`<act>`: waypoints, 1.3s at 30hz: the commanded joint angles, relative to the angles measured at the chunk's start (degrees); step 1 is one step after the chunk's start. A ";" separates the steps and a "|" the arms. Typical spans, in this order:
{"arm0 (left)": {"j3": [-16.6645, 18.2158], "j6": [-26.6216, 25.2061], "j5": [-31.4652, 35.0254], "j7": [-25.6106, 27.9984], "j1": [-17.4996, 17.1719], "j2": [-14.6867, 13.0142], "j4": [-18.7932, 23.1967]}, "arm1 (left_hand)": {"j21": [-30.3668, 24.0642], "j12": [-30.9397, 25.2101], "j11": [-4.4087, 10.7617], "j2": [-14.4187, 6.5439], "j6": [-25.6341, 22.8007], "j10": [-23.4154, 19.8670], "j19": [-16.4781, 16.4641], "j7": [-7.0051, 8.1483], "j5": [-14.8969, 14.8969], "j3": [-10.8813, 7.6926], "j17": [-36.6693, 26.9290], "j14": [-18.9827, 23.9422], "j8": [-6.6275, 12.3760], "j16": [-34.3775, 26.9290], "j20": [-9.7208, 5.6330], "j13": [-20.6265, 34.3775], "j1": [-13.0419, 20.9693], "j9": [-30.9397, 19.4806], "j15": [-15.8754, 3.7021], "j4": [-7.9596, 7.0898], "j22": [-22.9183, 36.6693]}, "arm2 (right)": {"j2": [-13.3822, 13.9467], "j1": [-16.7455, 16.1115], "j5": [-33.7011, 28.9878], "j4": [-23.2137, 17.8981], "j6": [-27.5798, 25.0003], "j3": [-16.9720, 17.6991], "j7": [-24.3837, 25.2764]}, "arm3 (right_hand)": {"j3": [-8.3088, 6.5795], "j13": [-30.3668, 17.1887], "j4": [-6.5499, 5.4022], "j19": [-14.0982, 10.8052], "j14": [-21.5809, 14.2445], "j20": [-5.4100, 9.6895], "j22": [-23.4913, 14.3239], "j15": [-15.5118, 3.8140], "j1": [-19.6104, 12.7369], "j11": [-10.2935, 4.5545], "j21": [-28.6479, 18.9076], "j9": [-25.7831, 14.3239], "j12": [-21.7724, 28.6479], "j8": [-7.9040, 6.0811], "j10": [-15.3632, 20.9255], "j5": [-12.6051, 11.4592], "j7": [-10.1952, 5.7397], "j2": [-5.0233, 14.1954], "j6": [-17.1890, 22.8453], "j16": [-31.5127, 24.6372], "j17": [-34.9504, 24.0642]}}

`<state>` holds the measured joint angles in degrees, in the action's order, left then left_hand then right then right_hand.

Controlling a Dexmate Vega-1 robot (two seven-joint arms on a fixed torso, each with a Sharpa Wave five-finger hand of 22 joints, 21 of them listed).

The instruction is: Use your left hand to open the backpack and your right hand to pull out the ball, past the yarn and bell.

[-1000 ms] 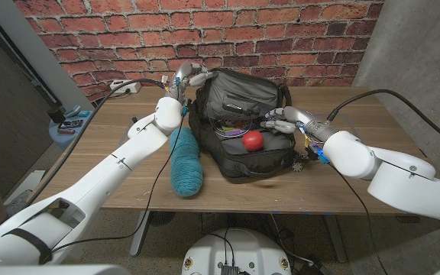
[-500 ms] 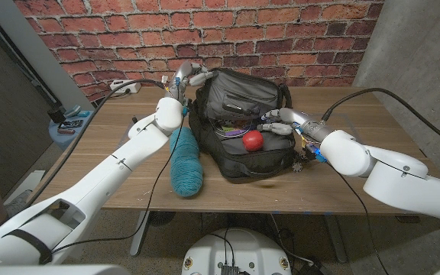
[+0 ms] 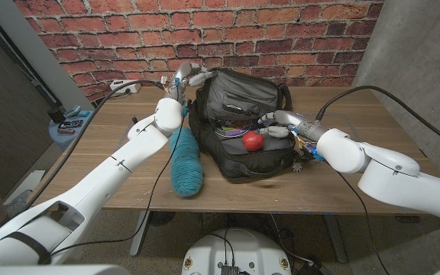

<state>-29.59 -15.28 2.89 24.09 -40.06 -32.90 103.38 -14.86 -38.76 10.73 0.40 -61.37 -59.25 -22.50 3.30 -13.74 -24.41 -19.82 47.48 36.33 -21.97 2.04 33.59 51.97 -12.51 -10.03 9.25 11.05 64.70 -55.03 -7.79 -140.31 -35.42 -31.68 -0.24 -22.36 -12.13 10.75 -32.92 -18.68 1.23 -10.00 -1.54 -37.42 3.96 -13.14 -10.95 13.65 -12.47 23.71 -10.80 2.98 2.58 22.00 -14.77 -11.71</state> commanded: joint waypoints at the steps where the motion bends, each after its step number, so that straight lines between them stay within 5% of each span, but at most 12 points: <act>1: 0.87 -0.32 -0.49 0.92 -1.34 -0.35 1.08 | -0.07 0.08 -0.06 -4.01 0.18 -0.68 0.20 0.16 -0.45 0.02 -0.12 -0.14 0.33 0.38 0.25 0.19 4.52 0.07 -0.14 -0.03 0.34 | -1.48 2.95 -4.34 2.13 0.89 -2.49 -5.29 | 0.00 -0.21 -0.08 -0.12 0.01 0.00 -0.22 0.44 -0.71 0.51 0.03 -0.07 -0.23 0.32 -0.09 0.19 0.56 -0.62 -0.01 0.29 -0.09; 39: 3.26 1.32 -1.92 1.26 -3.17 -2.09 1.43 | -0.13 0.44 0.01 -4.08 0.24 -0.79 0.33 0.11 -0.47 0.15 -0.51 -0.14 0.48 0.65 0.06 0.56 4.53 0.21 -0.22 -0.09 0.35 | -8.78 8.06 -13.07 8.22 2.47 -7.61 -13.15 | -0.04 -0.74 -0.23 1.11 1.55 -0.59 -0.26 0.58 -5.34 0.51 0.93 -0.14 -1.32 1.26 -2.53 0.42 0.55 -3.34 -2.61 1.54 0.04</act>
<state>-26.95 -14.70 1.63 25.67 -43.08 -34.59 105.44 -14.86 -38.53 10.75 0.40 -61.37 -59.68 -22.51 3.31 -13.96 -24.41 -20.08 47.48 36.33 -21.52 2.05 33.86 51.97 -12.22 -10.03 9.25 11.05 58.01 -48.70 -18.49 -133.74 -33.00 -37.71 -11.38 -22.37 -12.70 10.74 -32.03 -17.41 0.77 -9.99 -0.70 -42.03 4.49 -12.47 -10.95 12.49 -11.38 21.55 -10.35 3.48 -0.52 19.82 -13.31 -11.48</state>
